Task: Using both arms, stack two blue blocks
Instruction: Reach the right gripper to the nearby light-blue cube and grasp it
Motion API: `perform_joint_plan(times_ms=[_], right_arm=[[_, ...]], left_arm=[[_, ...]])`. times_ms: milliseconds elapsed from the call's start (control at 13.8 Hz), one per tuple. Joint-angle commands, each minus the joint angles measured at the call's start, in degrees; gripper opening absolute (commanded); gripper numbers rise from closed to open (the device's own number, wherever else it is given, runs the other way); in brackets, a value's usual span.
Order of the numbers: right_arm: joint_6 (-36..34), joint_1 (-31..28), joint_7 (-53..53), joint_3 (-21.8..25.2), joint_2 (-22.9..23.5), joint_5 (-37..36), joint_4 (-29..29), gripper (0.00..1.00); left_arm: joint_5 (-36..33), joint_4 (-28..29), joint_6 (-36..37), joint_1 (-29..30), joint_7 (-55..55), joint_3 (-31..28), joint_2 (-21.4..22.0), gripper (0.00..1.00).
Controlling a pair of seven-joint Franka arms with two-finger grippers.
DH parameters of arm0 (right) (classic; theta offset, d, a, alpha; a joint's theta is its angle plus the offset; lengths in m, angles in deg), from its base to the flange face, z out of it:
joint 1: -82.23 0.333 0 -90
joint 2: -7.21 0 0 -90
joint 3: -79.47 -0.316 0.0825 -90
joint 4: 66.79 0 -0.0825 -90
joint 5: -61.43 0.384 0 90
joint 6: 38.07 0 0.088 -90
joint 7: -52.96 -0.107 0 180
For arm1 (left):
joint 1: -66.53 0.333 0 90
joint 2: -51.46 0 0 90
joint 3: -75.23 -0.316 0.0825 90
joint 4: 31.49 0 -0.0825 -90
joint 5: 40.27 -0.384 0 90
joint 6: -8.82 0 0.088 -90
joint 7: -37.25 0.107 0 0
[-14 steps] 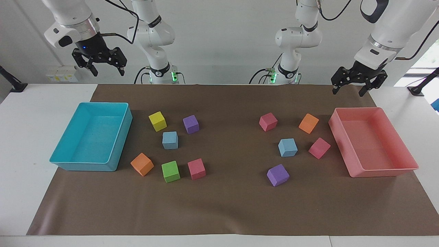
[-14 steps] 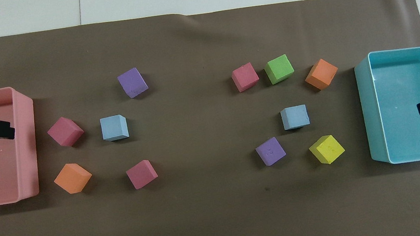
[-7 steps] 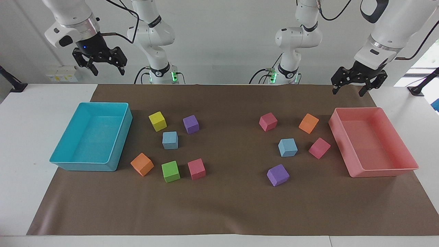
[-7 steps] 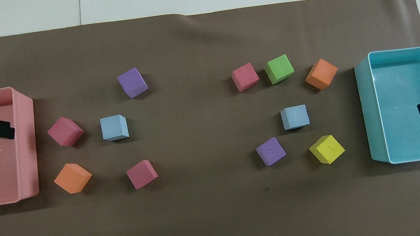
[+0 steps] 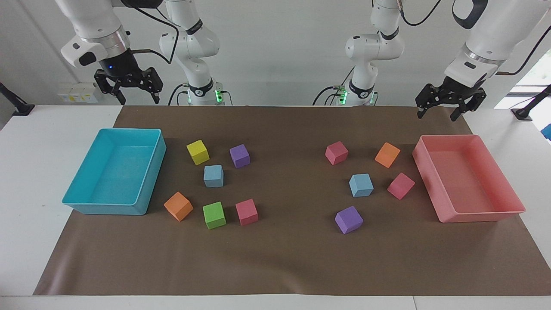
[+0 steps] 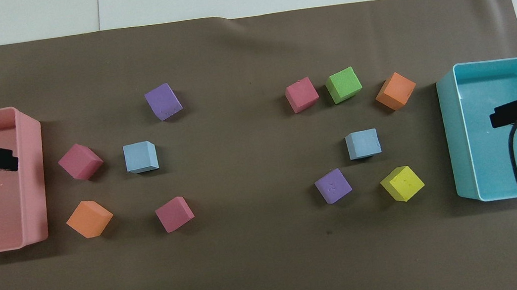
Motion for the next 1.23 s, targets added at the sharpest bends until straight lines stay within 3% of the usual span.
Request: perform_joint_plan(times_ms=[0, 145, 508, 943, 1161], right_arm=[[6.77, 2.82, -1.02, -0.11, -0.3, 0.69, -6.87, 1.0], [12.05, 4.67, -1.63, -0.11, 1.45, 1.22, -10.13, 1.0], [21.71, 8.88, -10.49, -0.19, 10.5, 1.31, -11.19, 1.0], [35.78, 11.53, -15.17, -0.2, 14.12, 5.34, -20.23, 1.0], [38.0, 11.44, -14.99, -0.2, 15.87, 5.97, -22.0, 1.0]], left_arm=[[-0.89, 1.67, -1.2, 0.52, -0.49, 0.38, 1.2, 1.0], [-0.81, 1.67, -1.29, 0.52, -0.49, 0.38, 1.2, 1.0], [-0.81, 1.67, -1.29, 0.52, -0.49, 0.38, 1.2, 1.0], [-0.81, 1.67, -1.29, 0.52, -0.49, 0.38, 1.2, 1.0], [-0.81, 1.67, -1.2, 0.52, -0.49, 0.38, 1.2, 1.0]])
